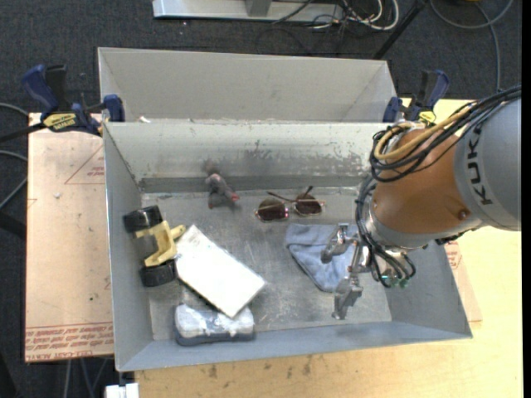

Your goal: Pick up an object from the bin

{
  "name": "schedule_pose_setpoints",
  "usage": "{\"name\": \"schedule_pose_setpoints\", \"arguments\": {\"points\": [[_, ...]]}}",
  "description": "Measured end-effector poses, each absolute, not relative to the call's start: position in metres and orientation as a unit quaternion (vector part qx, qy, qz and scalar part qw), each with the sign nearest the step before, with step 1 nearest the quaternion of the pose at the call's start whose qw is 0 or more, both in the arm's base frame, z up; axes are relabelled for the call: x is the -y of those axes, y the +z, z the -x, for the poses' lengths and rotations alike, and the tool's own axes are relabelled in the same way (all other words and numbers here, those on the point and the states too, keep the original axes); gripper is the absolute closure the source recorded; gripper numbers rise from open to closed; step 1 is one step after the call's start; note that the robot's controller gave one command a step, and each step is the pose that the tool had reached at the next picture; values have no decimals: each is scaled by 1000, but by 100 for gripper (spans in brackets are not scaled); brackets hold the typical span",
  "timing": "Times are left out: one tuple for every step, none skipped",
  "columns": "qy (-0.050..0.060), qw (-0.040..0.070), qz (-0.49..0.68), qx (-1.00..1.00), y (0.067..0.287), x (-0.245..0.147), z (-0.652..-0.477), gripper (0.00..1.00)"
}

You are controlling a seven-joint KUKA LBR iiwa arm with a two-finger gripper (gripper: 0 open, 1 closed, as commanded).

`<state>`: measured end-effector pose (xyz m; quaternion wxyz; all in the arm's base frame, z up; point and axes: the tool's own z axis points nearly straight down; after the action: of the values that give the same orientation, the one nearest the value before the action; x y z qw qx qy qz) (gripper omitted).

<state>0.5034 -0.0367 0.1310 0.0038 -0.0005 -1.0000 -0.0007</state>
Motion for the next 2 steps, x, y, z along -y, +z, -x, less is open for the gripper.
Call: {"name": "schedule_pose_setpoints", "arguments": {"points": [[0, 0, 0, 1000, 135, 37, -505, 100], [0, 0, 0, 1000, 135, 36, -505, 100]]}}
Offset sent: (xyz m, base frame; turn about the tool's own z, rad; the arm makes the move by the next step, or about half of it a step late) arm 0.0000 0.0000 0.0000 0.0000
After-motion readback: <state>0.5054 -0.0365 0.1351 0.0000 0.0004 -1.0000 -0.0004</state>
